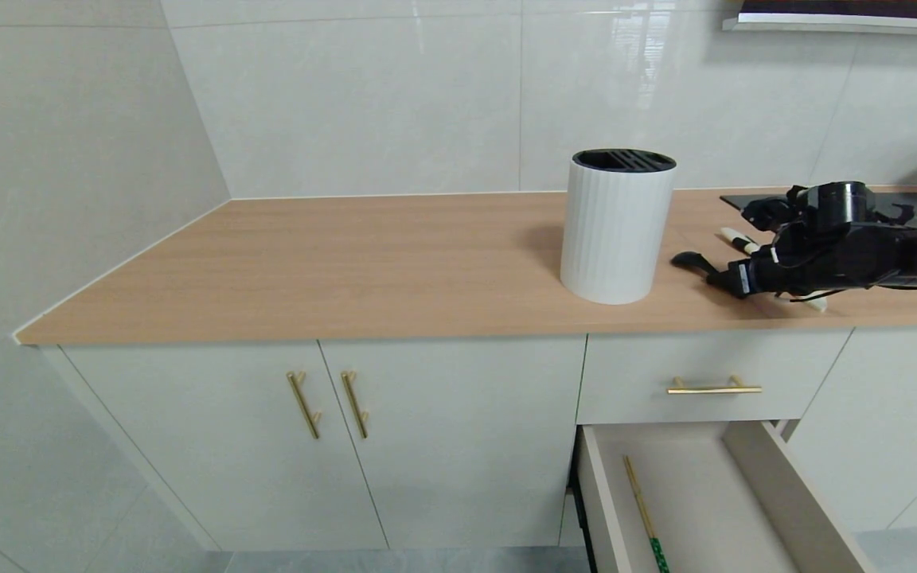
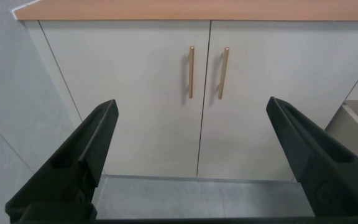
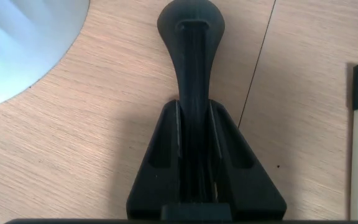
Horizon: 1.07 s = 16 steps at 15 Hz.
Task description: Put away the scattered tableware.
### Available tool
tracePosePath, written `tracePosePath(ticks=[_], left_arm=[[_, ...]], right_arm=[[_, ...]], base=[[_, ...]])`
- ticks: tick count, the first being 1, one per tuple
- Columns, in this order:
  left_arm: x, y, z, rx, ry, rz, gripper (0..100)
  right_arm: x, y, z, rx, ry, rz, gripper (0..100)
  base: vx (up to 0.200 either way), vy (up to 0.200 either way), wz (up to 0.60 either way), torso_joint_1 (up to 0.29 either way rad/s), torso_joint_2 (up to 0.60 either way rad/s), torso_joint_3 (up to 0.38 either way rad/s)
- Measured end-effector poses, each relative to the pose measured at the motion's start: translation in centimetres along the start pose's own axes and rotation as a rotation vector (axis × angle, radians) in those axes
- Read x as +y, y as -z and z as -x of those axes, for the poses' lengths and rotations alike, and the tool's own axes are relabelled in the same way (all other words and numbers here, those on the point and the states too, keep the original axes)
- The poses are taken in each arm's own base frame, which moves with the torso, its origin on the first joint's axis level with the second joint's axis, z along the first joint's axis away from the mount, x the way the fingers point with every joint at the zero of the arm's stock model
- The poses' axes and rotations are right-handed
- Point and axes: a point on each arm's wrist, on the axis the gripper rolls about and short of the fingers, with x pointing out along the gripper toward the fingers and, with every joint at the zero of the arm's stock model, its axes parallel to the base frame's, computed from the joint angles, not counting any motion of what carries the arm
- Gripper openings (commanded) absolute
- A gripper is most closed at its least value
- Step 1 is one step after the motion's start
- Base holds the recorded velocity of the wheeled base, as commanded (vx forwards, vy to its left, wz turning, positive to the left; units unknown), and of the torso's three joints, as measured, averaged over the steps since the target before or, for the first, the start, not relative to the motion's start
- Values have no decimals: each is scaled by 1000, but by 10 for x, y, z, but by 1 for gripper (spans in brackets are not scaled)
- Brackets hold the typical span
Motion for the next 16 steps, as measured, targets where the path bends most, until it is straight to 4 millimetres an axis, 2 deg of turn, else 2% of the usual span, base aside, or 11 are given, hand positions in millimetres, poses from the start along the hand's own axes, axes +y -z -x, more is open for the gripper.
tracePosePath(ticks=[2, 4, 5, 8, 10, 12, 14, 16], left_arm=[[0, 0, 0, 0, 0, 0, 100], [0, 0, 0, 0, 0, 0, 100], [0, 0, 0, 0, 0, 0, 100], [0, 0, 0, 0, 0, 0, 100], [0, 0, 0, 0, 0, 0, 100], [0, 0, 0, 0, 0, 0, 100], [0, 0, 0, 0, 0, 0, 100], [0, 0, 0, 0, -1, 0, 100]], right_arm=[[3, -4, 11, 5, 3, -30, 0], [12, -11, 36, 6, 3, -80, 0], [17, -13, 51, 8, 4, -106, 0], [44, -11, 114, 17, 5, -170, 0], [66, 12, 154, 67, 28, -210, 0], [83, 40, 183, 128, 69, -241, 0], [99, 74, 199, 215, 111, -263, 0], [113, 106, 207, 309, 120, -276, 0]], base=[[0, 0, 0, 0, 0, 0], [0, 0, 0, 0, 0, 0], [0, 0, 0, 0, 0, 0], [0, 0, 0, 0, 0, 0], [0, 0, 0, 0, 0, 0], [0, 0, 0, 0, 0, 0], [0, 0, 0, 0, 0, 0], [0, 0, 0, 0, 0, 0]])
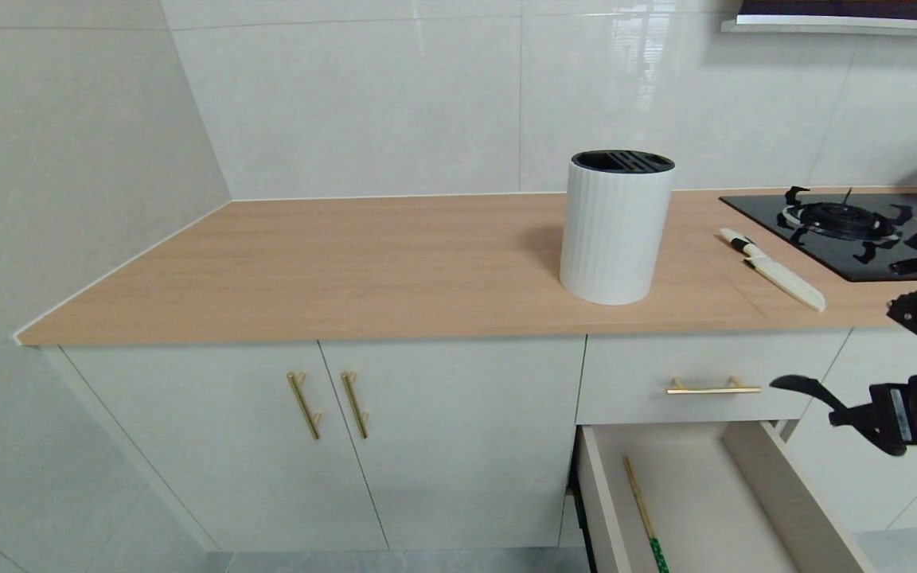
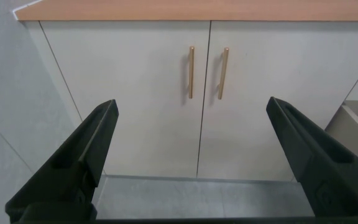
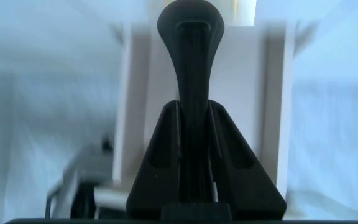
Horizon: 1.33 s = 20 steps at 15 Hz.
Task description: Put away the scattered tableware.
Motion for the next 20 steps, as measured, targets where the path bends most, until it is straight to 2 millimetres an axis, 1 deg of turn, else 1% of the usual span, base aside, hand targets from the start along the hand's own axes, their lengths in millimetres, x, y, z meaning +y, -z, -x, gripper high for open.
tracePosePath(ticks=[1, 2, 4, 7, 8, 9, 12, 16, 20], left_arm=[[0, 0, 0, 0, 0, 0, 100], [0, 0, 0, 0, 0, 0, 100], [0, 0, 0, 0, 0, 0, 100], [0, 0, 0, 0, 1, 0, 100], [0, 0, 0, 0, 1, 0, 100], [0, 0, 0, 0, 0, 0, 100], [0, 0, 0, 0, 1, 0, 100], [0, 0, 0, -1, 1, -1, 100], [0, 0, 0, -1, 1, 0, 100]], right_arm=[[3, 11, -3, 36, -2, 3, 0], [4, 17, -7, 66, 0, 5, 0], [4, 22, -21, 117, 26, 8, 0], [1, 17, -49, 104, 73, 23, 0], [0, 16, -56, 108, 74, 23, 0], [1, 12, -61, 95, 71, 29, 0], [5, 7, -75, 105, 56, 44, 0], [7, 13, -95, 168, 48, 52, 0], [5, 16, -113, 173, 47, 53, 0]], base=[[0, 0, 0, 0, 0, 0], [0, 0, 0, 0, 0, 0], [0, 0, 0, 0, 0, 0], [0, 0, 0, -106, 305, 198], [0, 0, 0, -134, 427, 281], [0, 0, 0, -154, 456, 295], [0, 0, 0, -141, 463, 320], [0, 0, 0, -111, 461, 342], [0, 0, 0, -60, 447, 376]])
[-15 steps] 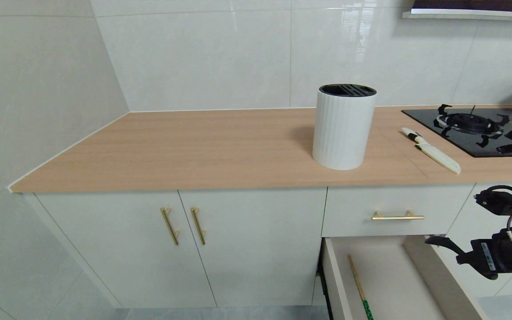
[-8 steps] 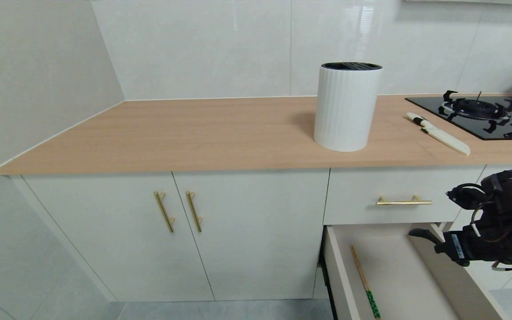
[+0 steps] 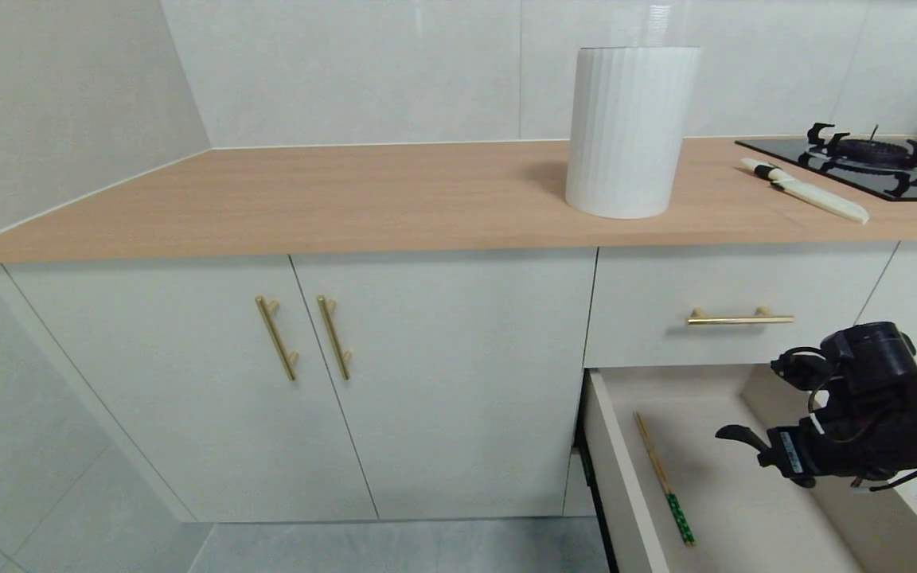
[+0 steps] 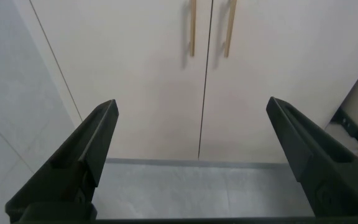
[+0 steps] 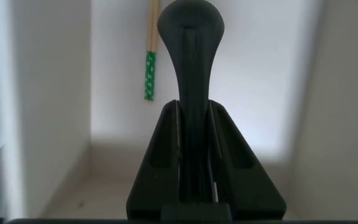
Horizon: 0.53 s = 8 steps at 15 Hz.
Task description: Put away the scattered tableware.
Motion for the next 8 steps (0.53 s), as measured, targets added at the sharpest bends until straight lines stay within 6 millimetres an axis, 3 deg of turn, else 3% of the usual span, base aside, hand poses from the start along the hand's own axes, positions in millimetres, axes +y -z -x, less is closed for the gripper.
tracePosePath(ticks=[3, 8], left_arm=[[0, 0, 0, 1, 0, 0, 100], [0, 0, 0, 0, 0, 0, 100]], right_arm=[[-1, 1, -8, 14, 0, -1, 0], [-1, 1, -12, 11, -2, 0, 0]], base=[[0, 0, 0, -20, 227, 206], [0, 0, 0, 0, 12, 10]])
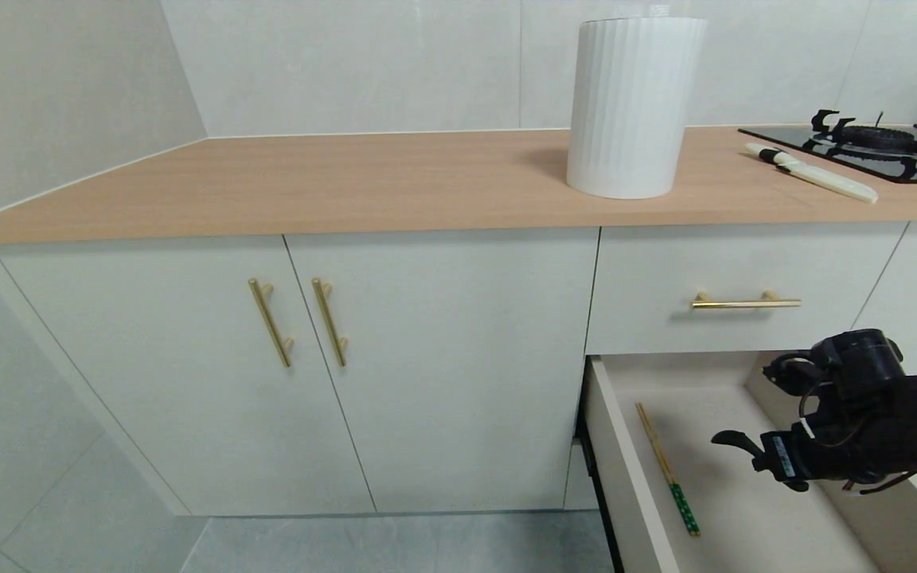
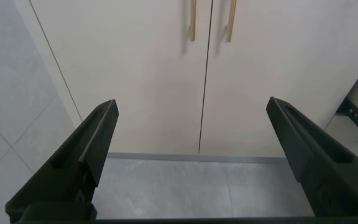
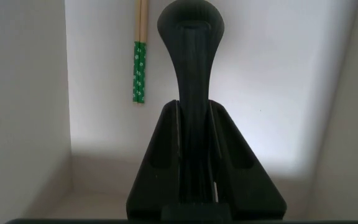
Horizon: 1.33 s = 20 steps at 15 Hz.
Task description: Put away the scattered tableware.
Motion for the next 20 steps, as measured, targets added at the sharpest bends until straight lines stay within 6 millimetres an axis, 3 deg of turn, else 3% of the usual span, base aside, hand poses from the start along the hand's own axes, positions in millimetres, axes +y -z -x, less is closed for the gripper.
tracePosePath(ticks=[2, 5, 9, 14, 20], left_arm=[[0, 0, 0, 0, 0, 0, 100], [0, 0, 0, 0, -1, 0, 100], [0, 0, 0, 0, 0, 0, 100], [0, 0, 0, 0, -1, -1, 100], [0, 0, 0, 0, 0, 0, 100]], right_arm=[[-1, -2, -10, -24, 1, 1, 0], [-4, -3, -41, -71, 3, -21, 0], [-6, 8, -75, -35, 4, -38, 0], [-9, 21, -94, 31, 31, -43, 0], [-9, 25, -103, 29, 34, -42, 0]], base=[[0, 0, 0, 0, 0, 0], [0, 0, 0, 0, 0, 0], [0, 0, 0, 0, 0, 0], [0, 0, 0, 0, 0, 0], [0, 0, 0, 0, 0, 0]])
